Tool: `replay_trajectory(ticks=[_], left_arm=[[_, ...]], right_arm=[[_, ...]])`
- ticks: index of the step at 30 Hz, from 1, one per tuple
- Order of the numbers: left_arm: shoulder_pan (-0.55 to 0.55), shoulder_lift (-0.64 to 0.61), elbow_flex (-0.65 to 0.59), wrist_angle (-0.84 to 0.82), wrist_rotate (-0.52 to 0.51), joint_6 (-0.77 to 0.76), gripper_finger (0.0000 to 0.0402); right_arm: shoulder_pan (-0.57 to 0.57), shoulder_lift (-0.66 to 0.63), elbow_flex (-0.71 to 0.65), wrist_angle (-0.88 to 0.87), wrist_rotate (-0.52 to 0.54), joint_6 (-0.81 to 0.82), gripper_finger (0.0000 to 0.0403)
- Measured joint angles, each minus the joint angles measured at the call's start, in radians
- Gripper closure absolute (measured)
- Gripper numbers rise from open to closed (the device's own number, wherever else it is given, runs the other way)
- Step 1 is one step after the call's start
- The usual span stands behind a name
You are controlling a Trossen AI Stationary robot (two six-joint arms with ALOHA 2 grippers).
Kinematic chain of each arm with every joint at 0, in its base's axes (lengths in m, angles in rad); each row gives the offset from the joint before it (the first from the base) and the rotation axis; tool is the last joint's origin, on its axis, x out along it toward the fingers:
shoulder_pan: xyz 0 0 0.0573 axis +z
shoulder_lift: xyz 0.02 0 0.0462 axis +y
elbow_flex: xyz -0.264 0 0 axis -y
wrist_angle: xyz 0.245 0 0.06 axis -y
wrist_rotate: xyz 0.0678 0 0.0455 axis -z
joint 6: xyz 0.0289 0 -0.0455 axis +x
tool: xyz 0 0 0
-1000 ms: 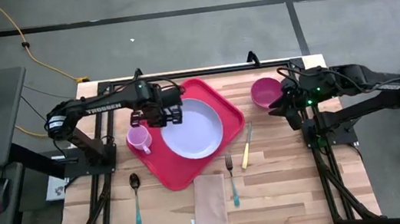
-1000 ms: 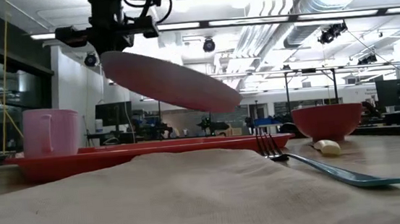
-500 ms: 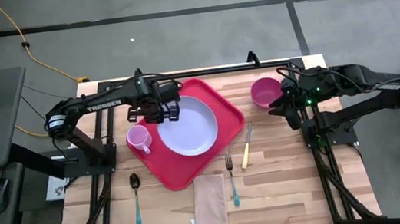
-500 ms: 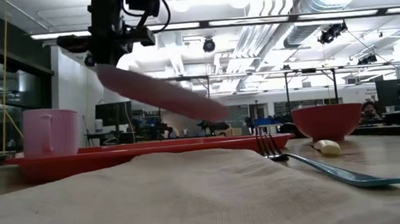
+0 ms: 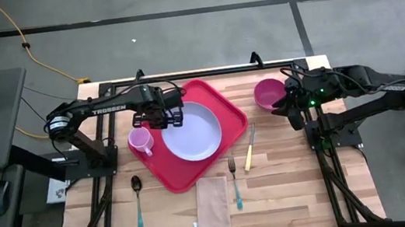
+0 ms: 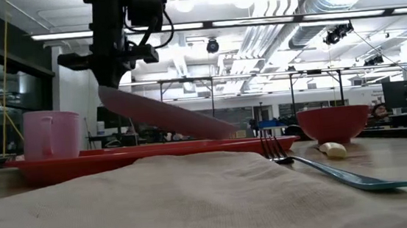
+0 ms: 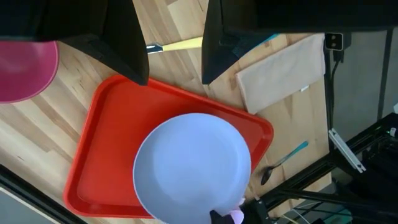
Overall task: Set up tray
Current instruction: Put the purple plate to the right of the light pink mug on the red serving tray
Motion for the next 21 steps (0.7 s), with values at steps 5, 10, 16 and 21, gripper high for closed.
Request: replay_trajectory(ticks=[5,10,16,21], left_arm=[[0.0,0.0,-0.028,0.039,0.001,0.0,0.0388],[0.0,0.0,-0.049,0.055,-0.003,0.003,0.0388],[0.0,0.0,-0.075,0.072,-0.003,0.0,0.0388],[0.0,0.0,-0.095,0.081,-0.005,0.0,0.0388]], right_arm=[[0.0,0.0,0.0,0.0,0.0,0.0,0.0277],[0.0,0.0,0.0,0.0,0.0,0.0,0.0277],[0.0,0.0,0.0,0.001,0.0,0.0,0.0277],[0.0,0.0,0.0,0.001,0.0,0.0,0.0277]])
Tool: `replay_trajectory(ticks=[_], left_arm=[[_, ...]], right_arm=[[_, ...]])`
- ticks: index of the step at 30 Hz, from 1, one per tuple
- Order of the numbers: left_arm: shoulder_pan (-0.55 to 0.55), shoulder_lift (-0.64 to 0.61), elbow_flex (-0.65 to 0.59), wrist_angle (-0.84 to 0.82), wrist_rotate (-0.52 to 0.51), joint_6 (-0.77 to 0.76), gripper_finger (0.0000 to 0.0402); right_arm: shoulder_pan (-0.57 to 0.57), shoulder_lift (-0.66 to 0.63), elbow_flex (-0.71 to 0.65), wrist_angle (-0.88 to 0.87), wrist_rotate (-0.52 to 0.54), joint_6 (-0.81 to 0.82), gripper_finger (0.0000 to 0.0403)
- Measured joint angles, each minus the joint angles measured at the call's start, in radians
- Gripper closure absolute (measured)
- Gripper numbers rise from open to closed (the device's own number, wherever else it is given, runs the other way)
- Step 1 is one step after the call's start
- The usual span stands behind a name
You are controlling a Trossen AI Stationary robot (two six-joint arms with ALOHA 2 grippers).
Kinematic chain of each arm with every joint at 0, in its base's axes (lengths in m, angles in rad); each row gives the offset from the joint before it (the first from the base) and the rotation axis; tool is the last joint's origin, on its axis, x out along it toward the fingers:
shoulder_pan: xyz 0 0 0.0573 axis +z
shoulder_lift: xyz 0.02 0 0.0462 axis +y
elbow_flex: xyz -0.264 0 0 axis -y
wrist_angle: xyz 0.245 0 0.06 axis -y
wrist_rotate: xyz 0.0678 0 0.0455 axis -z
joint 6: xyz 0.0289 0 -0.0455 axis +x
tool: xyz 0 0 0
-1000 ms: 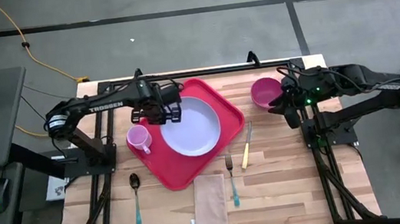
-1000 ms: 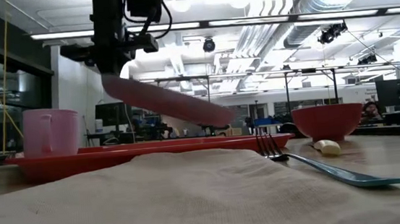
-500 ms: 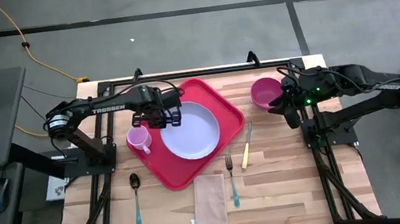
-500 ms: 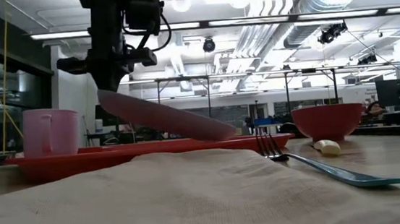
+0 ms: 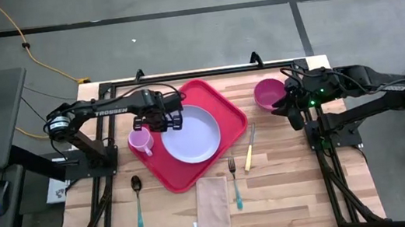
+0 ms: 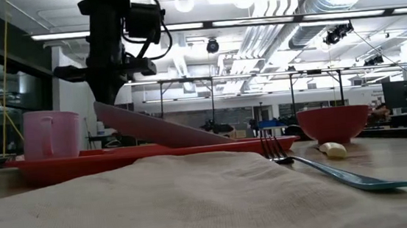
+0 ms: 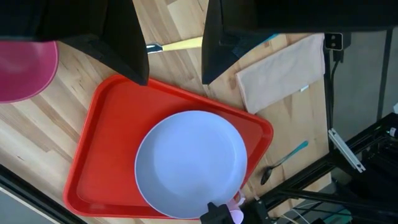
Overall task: Set up tray
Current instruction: Put the purple plate to the right of the light pink mug on the red serving tray
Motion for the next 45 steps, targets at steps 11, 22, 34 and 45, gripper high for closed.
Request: replay_trajectory(ticks=[11,22,34,45], left_arm=[[0.0,-0.001,-0.045,0.068,-0.024,0.0,0.0389],[0.0,-0.001,-0.045,0.064,-0.047,0.0,0.0389],[0.0,-0.001,-0.045,0.056,-0.048,-0.001,0.0378],[0.0,0.011,-0.045,0.057,-0.066,0.016,0.0376]], right_arm=[[0.0,0.0,0.0,0.0,0.003,0.0,0.0277],[0.0,0.0,0.0,0.0,0.004,0.0,0.0277],[0.0,0.0,0.0,0.0,0.003,0.0,0.0277],[0.0,0.0,0.0,0.001,0.003,0.001,0.0277]])
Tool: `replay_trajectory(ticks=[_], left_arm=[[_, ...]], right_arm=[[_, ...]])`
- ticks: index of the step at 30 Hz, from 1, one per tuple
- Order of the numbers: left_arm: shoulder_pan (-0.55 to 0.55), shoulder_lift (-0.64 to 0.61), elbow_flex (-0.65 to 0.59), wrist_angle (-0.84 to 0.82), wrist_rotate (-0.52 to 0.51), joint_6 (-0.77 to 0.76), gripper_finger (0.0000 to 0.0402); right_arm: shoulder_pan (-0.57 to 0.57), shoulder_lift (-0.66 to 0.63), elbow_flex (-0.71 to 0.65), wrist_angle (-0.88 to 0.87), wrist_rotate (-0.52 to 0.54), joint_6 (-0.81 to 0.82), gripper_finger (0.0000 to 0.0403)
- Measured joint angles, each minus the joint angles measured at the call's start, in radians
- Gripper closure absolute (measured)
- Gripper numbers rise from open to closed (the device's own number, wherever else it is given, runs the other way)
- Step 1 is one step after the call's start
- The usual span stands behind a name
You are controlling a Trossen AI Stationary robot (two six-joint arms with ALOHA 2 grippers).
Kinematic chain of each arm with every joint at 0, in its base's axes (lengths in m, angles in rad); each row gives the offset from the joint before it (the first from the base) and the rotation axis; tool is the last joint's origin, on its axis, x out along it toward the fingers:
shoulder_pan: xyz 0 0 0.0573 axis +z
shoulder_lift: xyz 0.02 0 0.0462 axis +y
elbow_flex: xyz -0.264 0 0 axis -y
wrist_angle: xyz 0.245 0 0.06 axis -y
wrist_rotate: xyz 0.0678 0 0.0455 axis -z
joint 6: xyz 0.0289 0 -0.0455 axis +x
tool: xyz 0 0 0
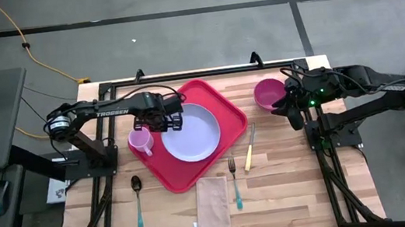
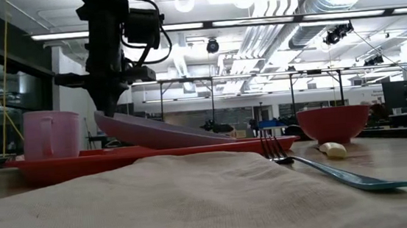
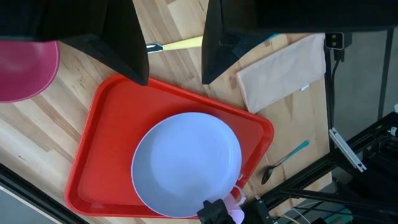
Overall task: Set up tray
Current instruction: Put the purple plate to the right of the light pink mug on the red serving tray
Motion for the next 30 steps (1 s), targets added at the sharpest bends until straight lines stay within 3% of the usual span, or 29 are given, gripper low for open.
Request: replay_trajectory(ticks=[30], left_arm=[[0.0,0.069,0.0,0.007,-0.022,0.003,0.0375]], right_arm=[[0.0,0.0,0.0,0.0,0.0,0.017,0.0277]])
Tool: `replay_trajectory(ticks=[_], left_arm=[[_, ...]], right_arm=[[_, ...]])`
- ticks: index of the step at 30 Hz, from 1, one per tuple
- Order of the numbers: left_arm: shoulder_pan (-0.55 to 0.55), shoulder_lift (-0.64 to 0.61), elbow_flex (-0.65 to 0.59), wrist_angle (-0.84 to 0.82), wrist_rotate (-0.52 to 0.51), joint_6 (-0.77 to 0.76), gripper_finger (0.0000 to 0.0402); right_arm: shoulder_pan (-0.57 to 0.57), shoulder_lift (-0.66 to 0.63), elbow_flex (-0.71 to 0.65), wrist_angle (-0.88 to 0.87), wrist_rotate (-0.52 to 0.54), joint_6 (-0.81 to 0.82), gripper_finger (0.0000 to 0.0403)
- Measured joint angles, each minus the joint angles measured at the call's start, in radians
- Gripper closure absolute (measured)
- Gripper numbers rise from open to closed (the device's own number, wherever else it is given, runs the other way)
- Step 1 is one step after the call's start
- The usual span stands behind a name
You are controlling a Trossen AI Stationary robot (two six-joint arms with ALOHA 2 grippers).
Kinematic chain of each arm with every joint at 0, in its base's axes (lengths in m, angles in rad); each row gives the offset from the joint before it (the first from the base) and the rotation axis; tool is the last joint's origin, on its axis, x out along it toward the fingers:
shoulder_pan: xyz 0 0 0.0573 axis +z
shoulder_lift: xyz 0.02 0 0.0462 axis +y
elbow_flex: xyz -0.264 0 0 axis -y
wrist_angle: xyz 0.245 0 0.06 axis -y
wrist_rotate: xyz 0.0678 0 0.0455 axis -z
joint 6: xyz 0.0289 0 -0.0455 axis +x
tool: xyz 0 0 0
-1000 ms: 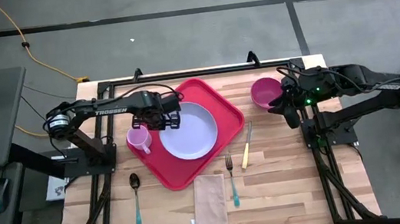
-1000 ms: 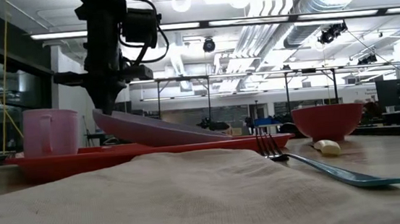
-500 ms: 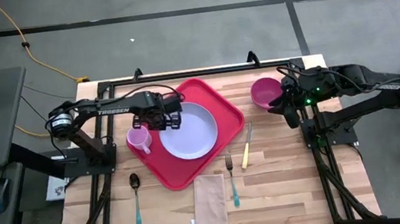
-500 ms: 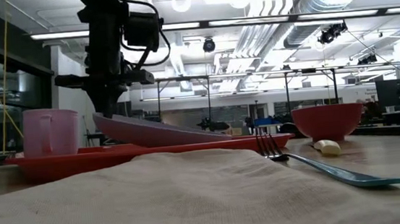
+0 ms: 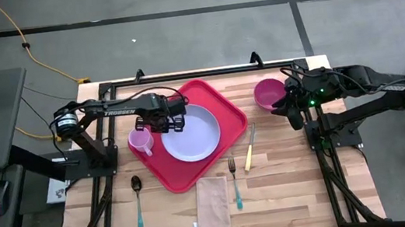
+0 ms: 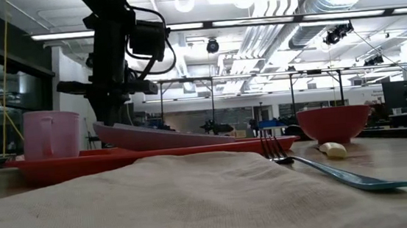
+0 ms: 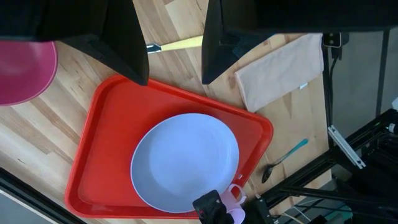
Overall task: Set up tray
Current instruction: Put the purple plate to the right of the light pink mug on the red serving tray
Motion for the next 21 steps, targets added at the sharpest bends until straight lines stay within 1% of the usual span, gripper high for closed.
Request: replay_trajectory(ticks=[12,21], left_arm=[[0.0,0.0,0.0,0.002,-0.012,0.0,0.0375],[0.0,0.047,-0.001,0.009,0.004,-0.005,0.0375]], right_arm=[[0.0,0.0,0.0,0.0,-0.007,0.0,0.0277],[0.0,0.0,0.0,0.0,-0.008,0.0,0.0277]])
